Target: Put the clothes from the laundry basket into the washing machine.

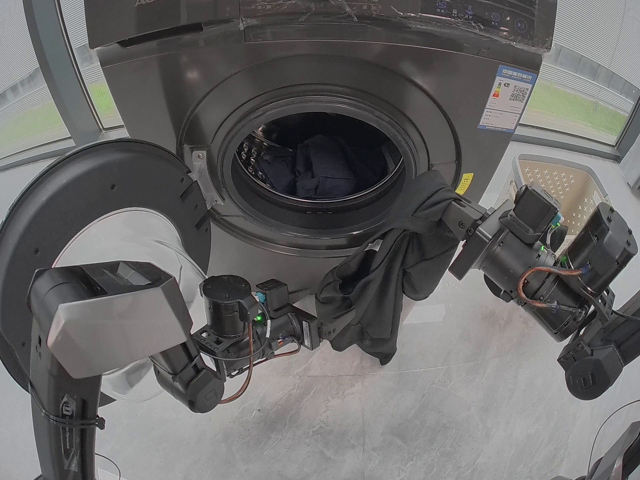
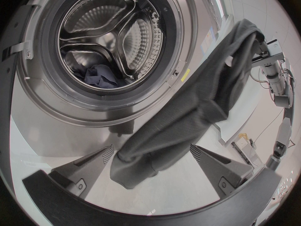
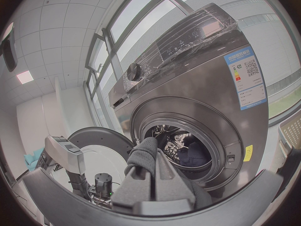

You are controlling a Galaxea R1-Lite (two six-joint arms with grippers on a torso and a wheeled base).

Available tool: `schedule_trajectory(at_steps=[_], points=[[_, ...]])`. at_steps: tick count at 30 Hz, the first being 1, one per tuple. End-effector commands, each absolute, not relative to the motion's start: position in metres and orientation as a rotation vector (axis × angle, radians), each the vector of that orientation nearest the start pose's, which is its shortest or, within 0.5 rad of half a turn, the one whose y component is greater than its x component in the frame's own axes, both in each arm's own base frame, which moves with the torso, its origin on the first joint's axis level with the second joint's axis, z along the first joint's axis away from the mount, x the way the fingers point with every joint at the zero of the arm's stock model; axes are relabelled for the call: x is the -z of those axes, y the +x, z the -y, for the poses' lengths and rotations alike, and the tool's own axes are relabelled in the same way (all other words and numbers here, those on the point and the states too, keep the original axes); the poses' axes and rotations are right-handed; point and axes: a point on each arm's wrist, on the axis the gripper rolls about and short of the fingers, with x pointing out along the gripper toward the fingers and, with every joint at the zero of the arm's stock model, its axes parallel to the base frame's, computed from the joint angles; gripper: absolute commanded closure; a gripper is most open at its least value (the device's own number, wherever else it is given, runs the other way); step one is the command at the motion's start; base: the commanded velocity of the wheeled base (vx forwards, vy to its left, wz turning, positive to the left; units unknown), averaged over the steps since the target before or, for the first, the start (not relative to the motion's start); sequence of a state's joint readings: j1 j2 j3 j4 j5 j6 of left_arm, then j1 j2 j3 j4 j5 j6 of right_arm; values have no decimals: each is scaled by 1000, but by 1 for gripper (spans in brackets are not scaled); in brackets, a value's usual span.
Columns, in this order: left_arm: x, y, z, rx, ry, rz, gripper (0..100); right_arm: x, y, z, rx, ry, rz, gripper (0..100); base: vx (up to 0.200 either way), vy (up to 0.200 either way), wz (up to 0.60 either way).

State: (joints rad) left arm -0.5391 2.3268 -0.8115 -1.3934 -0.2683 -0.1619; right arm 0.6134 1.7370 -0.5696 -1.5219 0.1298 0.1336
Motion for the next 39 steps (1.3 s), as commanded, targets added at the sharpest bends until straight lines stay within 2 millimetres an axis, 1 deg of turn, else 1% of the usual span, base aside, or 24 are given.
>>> schedule_trajectory(at_steps=[1, 5, 9, 10, 17, 21, 22, 24, 25, 26, 28, 30, 33, 34, 36, 39], points=[[-21, 356, 204, 759, -140, -181, 0, -200, 229, -168, -767, 214, 299, 100, 0, 0, 0], [-18, 364, 201, 745, -142, -170, 0, -199, 229, -168, -769, 212, 298, 100, 0, 0, 0], [-22, 368, 203, 748, -145, -149, 0, -198, 229, -169, -771, 213, 294, 100, 0, 0, 0], [-22, 368, 205, 753, -145, -145, 100, -198, 229, -170, -773, 214, 294, 100, 0, 0, 0], [-22, 371, 214, 774, -148, -125, 100, -196, 230, -171, -773, 213, 292, 100, 0, 0, 0], [-26, 370, 215, 780, -152, -107, 100, -196, 231, -168, -765, 213, 291, 100, 0, 0, 0], [-30, 371, 212, 774, -157, -92, 100, -195, 231, -167, -764, 211, 287, 100, 0, 0, 0], [-47, 367, 207, 770, -165, -49, 100, -193, 231, -167, -762, 210, 280, 100, 0, 0, 0], [-47, 367, 207, 770, -165, -49, 100, -193, 231, -167, -762, 210, 280, 100, 0, 0, 0], [-58, 357, 198, 764, -169, -39, 100, -191, 230, -165, -754, 209, 269, 100, 0, 0, 0], [-74, 345, 186, 748, -175, 0, 100, -188, 231, -162, -743, 205, 259, 100, 0, 0, 0], [-87, 333, 178, 741, -180, 26, 100, -187, 231, -160, -740, 209, 253, 100, 0, 0, 0], [-112, 302, 162, 730, -183, 49, 100, -186, 231, -159, -739, 237, 248, 100, 0, 0, 0], [-113, 301, 161, 729, -183, 49, 100, -186, 231, -159, -739, 237, 248, 100, 0, 0, 0], [-135, 278, 146, 708, -186, 86, 100, -184, 231, -159, -736, 238, 236, 100, 0, 0, 0], [-157, 259, 131, 680, -198, 141, 100, -181, 230, -158, -722, 238, 222, 100, 0, 0, 0]])
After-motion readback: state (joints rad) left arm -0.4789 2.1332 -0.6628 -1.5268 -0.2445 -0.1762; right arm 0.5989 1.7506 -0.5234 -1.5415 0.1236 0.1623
